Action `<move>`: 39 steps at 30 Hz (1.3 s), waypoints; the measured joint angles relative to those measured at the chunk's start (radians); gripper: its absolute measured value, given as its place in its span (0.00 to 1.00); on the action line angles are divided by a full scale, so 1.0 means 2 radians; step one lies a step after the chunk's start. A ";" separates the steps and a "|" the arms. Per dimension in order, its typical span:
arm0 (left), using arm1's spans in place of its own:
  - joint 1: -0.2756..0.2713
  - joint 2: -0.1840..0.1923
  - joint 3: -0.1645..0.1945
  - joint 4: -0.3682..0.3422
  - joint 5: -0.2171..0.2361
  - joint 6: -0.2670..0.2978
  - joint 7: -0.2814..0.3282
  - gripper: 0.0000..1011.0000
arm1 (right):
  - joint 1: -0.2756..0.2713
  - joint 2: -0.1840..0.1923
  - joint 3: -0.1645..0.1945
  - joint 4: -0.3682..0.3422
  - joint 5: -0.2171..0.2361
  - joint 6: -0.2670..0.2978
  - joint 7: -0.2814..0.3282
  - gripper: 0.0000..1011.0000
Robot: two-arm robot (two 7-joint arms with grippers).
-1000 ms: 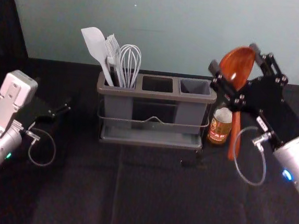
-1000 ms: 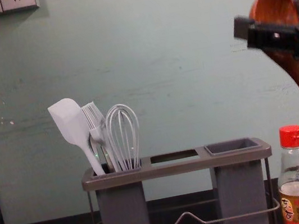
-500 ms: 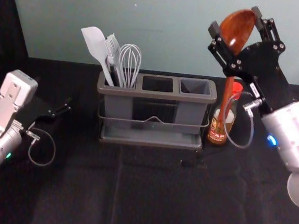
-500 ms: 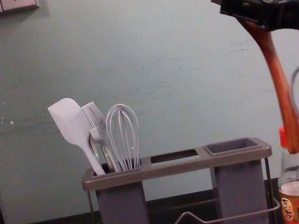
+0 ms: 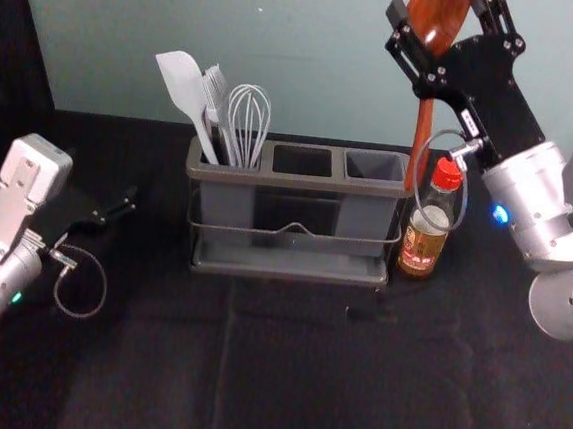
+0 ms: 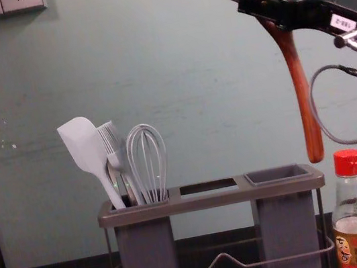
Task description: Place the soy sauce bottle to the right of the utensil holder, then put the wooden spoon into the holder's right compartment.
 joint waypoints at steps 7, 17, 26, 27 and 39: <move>0.000 0.000 0.000 0.000 0.000 0.000 0.000 0.99 | 0.029 -0.007 -0.008 0.032 0.009 0.000 0.009 0.83; 0.000 0.000 0.000 0.000 0.000 0.000 0.000 0.99 | 0.068 -0.020 -0.024 0.086 0.009 0.003 0.014 0.83; 0.000 0.000 0.000 0.000 0.000 0.000 0.000 0.99 | 0.082 -0.025 -0.029 0.109 0.010 0.002 0.014 0.83; 0.000 0.000 0.000 0.000 0.000 0.000 0.000 0.99 | 0.083 -0.025 -0.029 0.111 0.010 0.001 0.014 0.83; 0.000 0.000 0.000 0.000 0.000 0.000 0.000 0.99 | 0.110 -0.037 -0.034 0.155 0.007 -0.007 0.015 0.83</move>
